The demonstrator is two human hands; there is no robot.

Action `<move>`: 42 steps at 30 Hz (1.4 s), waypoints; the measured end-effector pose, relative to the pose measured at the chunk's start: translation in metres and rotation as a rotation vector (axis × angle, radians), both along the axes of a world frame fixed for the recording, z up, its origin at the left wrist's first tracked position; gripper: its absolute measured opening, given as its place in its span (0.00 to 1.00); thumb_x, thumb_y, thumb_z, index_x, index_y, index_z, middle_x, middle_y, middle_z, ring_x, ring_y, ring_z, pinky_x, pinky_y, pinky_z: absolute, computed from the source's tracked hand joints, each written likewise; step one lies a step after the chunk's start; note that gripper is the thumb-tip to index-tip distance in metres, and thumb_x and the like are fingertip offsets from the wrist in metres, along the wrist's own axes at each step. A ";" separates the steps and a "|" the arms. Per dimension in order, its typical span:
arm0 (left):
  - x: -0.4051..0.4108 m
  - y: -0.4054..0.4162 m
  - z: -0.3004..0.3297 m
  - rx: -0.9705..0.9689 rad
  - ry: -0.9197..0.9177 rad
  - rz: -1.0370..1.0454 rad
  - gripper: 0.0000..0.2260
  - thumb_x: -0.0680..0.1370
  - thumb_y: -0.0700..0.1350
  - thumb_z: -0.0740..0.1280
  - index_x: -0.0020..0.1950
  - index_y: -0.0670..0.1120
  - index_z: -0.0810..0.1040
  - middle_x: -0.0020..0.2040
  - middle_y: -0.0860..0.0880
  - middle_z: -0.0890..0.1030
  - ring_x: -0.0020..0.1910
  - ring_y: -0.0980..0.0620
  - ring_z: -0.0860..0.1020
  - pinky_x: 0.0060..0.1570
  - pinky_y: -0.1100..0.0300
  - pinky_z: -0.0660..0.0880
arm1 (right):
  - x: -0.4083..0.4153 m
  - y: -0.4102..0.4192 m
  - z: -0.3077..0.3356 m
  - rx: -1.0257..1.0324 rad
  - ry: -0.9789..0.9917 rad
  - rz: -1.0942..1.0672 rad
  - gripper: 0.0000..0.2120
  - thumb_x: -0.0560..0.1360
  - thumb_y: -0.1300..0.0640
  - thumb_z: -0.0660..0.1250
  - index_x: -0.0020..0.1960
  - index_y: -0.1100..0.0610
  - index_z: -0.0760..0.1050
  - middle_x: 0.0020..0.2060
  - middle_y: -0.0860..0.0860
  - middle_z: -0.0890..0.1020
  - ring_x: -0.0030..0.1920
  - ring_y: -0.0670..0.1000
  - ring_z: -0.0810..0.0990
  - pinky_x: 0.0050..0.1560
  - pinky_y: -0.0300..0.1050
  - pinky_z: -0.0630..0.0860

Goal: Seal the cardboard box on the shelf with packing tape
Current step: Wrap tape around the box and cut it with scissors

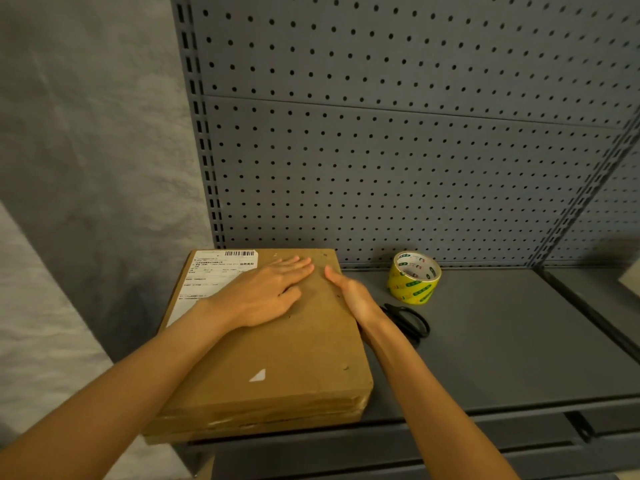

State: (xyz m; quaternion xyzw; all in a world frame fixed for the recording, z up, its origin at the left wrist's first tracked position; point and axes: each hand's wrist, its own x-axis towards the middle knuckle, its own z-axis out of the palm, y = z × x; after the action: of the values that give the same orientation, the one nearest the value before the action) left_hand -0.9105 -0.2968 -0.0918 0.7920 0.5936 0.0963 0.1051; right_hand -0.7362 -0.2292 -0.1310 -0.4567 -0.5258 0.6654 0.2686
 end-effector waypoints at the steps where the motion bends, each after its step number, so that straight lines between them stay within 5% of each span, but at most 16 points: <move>1: 0.001 -0.003 0.002 -0.002 -0.009 0.009 0.22 0.83 0.48 0.50 0.77 0.53 0.50 0.77 0.57 0.50 0.68 0.68 0.44 0.67 0.69 0.38 | 0.000 0.000 0.000 0.010 -0.013 0.001 0.22 0.77 0.43 0.62 0.64 0.57 0.74 0.56 0.55 0.81 0.55 0.54 0.81 0.59 0.51 0.76; 3: 0.003 -0.005 0.003 0.011 -0.020 0.025 0.21 0.84 0.47 0.49 0.77 0.53 0.51 0.77 0.57 0.51 0.67 0.69 0.44 0.66 0.70 0.38 | -0.002 0.000 0.003 0.110 -0.094 -0.024 0.32 0.77 0.42 0.63 0.75 0.55 0.59 0.65 0.55 0.75 0.62 0.54 0.76 0.65 0.54 0.71; 5: 0.004 -0.003 0.004 0.021 -0.038 0.039 0.21 0.84 0.48 0.48 0.77 0.53 0.53 0.77 0.58 0.52 0.69 0.68 0.46 0.66 0.71 0.39 | -0.002 0.002 0.013 0.374 -0.277 0.014 0.36 0.78 0.44 0.60 0.78 0.49 0.44 0.76 0.51 0.59 0.73 0.52 0.62 0.73 0.55 0.60; 8: 0.001 0.005 0.003 0.050 -0.024 0.071 0.20 0.83 0.48 0.49 0.76 0.53 0.56 0.77 0.57 0.55 0.74 0.62 0.52 0.70 0.66 0.47 | -0.003 0.008 0.028 0.724 -0.548 0.212 0.29 0.82 0.47 0.53 0.78 0.52 0.44 0.77 0.45 0.46 0.76 0.45 0.43 0.74 0.45 0.44; 11: 0.000 0.009 0.005 0.072 -0.003 0.091 0.20 0.83 0.48 0.50 0.76 0.53 0.59 0.76 0.57 0.58 0.74 0.61 0.55 0.71 0.60 0.55 | -0.008 0.019 0.032 0.856 -0.728 0.334 0.27 0.82 0.46 0.50 0.77 0.57 0.51 0.77 0.50 0.50 0.76 0.46 0.45 0.73 0.42 0.45; 17: 0.002 0.008 0.003 0.113 0.015 0.140 0.21 0.82 0.50 0.52 0.76 0.53 0.58 0.76 0.56 0.58 0.74 0.60 0.56 0.70 0.59 0.58 | 0.000 0.005 0.031 0.953 -0.786 0.360 0.26 0.82 0.48 0.50 0.76 0.58 0.55 0.77 0.51 0.55 0.76 0.47 0.49 0.73 0.41 0.47; 26: 0.002 0.010 0.001 0.062 0.023 0.218 0.24 0.82 0.53 0.51 0.78 0.50 0.52 0.78 0.54 0.52 0.76 0.57 0.51 0.72 0.58 0.52 | 0.007 -0.014 0.048 0.988 -0.803 0.323 0.22 0.82 0.47 0.52 0.71 0.57 0.66 0.73 0.53 0.66 0.74 0.52 0.61 0.71 0.52 0.62; 31: 0.001 0.011 -0.002 0.053 0.007 0.220 0.23 0.83 0.53 0.50 0.77 0.51 0.52 0.78 0.53 0.53 0.76 0.57 0.51 0.73 0.57 0.51 | -0.012 0.005 0.044 0.913 -0.837 0.377 0.28 0.82 0.46 0.52 0.77 0.57 0.52 0.77 0.50 0.52 0.77 0.48 0.48 0.74 0.46 0.49; 42: 0.004 0.010 0.003 0.054 0.005 0.226 0.24 0.82 0.53 0.52 0.78 0.51 0.52 0.78 0.55 0.52 0.76 0.57 0.51 0.72 0.59 0.52 | 0.005 -0.023 0.043 0.990 -0.770 0.294 0.24 0.81 0.46 0.54 0.73 0.56 0.64 0.73 0.50 0.64 0.74 0.47 0.60 0.72 0.44 0.57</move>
State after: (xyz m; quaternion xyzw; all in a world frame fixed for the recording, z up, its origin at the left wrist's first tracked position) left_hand -0.9068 -0.2871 -0.0890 0.7229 0.6765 0.1215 0.0708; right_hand -0.7307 -0.2527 -0.0885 -0.4080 -0.8866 0.1622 0.1456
